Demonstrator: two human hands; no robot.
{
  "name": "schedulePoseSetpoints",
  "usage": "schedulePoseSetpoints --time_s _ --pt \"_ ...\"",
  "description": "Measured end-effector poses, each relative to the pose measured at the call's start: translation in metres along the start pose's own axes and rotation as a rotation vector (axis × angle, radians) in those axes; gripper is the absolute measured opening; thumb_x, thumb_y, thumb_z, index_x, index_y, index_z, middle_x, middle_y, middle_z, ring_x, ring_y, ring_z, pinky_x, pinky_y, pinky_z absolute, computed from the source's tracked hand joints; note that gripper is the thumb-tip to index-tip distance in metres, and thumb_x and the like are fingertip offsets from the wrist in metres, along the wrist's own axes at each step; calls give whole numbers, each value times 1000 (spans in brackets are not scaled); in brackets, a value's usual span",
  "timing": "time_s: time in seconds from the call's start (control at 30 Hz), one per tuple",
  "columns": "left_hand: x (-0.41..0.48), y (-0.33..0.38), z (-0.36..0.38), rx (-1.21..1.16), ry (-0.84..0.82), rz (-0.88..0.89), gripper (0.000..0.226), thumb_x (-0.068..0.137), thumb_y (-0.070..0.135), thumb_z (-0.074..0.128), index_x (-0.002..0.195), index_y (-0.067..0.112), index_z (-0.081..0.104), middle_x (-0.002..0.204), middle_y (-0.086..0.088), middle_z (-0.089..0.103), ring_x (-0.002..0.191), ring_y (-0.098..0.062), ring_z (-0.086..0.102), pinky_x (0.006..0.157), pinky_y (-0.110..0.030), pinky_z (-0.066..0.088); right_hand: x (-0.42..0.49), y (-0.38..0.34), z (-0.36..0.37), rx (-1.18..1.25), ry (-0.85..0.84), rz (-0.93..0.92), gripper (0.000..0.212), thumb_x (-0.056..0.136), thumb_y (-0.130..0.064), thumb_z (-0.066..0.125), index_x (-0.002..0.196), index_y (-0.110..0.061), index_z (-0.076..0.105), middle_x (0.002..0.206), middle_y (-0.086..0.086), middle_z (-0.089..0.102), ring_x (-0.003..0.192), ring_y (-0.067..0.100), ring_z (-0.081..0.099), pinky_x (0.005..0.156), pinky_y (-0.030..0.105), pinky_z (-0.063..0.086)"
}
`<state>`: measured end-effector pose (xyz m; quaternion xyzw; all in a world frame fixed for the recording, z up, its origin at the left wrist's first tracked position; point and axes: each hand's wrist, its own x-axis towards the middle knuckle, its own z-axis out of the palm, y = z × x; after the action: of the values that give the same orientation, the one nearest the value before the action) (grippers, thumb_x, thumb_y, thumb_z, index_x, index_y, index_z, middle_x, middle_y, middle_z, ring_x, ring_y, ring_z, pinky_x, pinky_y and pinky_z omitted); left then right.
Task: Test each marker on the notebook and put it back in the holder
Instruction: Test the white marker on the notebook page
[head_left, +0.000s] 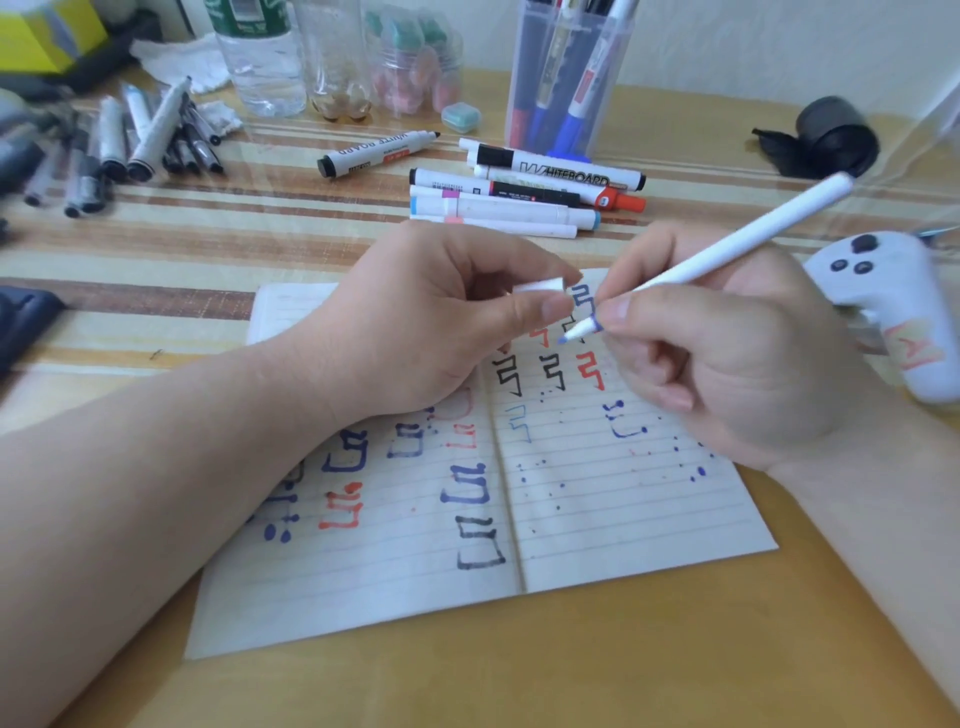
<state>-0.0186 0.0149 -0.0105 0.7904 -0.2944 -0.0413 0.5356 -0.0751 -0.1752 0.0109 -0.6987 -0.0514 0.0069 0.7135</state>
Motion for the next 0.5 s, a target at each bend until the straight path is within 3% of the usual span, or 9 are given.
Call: schedulePoseSetpoints --time_s 0.07,0.13,0.27,0.33,0.4,0.5 --pt "-1 1 -1 -4 -12 -21 14 85 44 78 100 44 78 90 -11 77 76 -43 69 73 -58 58 3 -2 -3 78 89 -46 14 74 2 55 65 -8 58 49 11 33 49 26 16 42 21 16" --pt "-1 3 -1 -3 -23 -57 14 85 40 81 99 42 79 87 -7 78 75 -42 70 73 -56 59 3 -4 -4 108 145 -62 13 74 -1 53 64 -7 57 50 10 35 49 26 18 42 22 15" --pt "-2 9 -1 -57 -28 -89 10 82 28 83 89 34 81 80 -1 78 63 -25 67 66 -32 59 1 -1 -2 90 167 -55 11 74 -6 54 66 -7 60 52 12 45 48 19 31 42 22 20" --pt "-2 12 0 -70 -28 -84 14 81 27 84 88 39 79 81 -1 78 66 -21 67 70 -37 57 1 1 -2 61 163 -52 10 74 -6 55 67 -8 61 53 12 47 48 20 34 41 21 23" --pt "-2 13 0 -66 -23 -85 16 80 30 84 88 43 78 83 -3 78 69 -27 68 73 -45 57 1 2 -2 42 160 -52 10 74 -6 56 66 -10 62 54 13 49 47 21 35 41 21 25" --pt "-3 13 0 -69 -13 -91 17 80 28 83 88 42 77 80 -2 77 63 -21 64 68 -43 55 1 1 -3 41 168 -58 10 73 -6 56 66 -10 62 54 13 49 48 22 36 41 22 25"
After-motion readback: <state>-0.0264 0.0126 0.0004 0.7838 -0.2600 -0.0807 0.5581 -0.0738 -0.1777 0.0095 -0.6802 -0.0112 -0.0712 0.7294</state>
